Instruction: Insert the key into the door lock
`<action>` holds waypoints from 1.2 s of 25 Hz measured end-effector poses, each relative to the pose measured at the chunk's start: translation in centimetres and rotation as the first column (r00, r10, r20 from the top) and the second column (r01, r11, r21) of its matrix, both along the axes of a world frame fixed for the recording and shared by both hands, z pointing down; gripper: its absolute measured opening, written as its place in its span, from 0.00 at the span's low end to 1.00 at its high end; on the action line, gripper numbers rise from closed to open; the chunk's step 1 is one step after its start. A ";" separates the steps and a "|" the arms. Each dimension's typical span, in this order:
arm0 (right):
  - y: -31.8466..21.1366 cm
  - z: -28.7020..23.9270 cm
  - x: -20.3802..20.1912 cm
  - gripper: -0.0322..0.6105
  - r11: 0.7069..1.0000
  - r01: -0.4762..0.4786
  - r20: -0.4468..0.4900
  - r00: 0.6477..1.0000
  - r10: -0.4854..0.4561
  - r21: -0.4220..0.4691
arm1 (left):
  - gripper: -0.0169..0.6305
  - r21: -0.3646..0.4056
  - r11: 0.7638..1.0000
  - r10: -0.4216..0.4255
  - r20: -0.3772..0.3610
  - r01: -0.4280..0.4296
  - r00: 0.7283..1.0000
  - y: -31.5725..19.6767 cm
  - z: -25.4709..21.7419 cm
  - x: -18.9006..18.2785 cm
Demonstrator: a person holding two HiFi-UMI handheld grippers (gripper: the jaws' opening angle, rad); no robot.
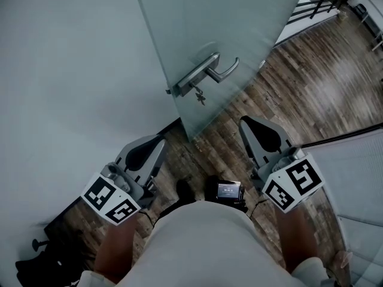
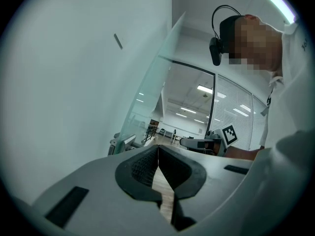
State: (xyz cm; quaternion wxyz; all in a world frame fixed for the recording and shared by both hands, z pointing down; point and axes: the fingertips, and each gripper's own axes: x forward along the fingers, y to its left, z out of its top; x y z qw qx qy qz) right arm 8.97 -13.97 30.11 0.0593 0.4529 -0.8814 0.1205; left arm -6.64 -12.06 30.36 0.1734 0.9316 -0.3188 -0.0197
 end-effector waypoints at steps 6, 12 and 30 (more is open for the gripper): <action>1.1 0.4 0.7 0.07 1.000 -0.012 0.006 1.000 0.012 -0.010 | 0.05 -0.026 1.000 -0.006 0.003 0.006 1.000 1.1 0.8 -0.1; 1.9 0.8 1.4 0.07 0.999 -0.025 0.001 1.000 0.025 -0.026 | 0.05 -0.054 0.998 -0.012 0.007 0.012 1.000 2.0 1.4 -0.4; 2.9 2.6 0.7 0.07 0.998 -0.004 -0.016 1.000 0.003 -0.060 | 0.05 -0.090 0.996 0.013 0.010 -0.013 1.000 2.9 2.7 0.4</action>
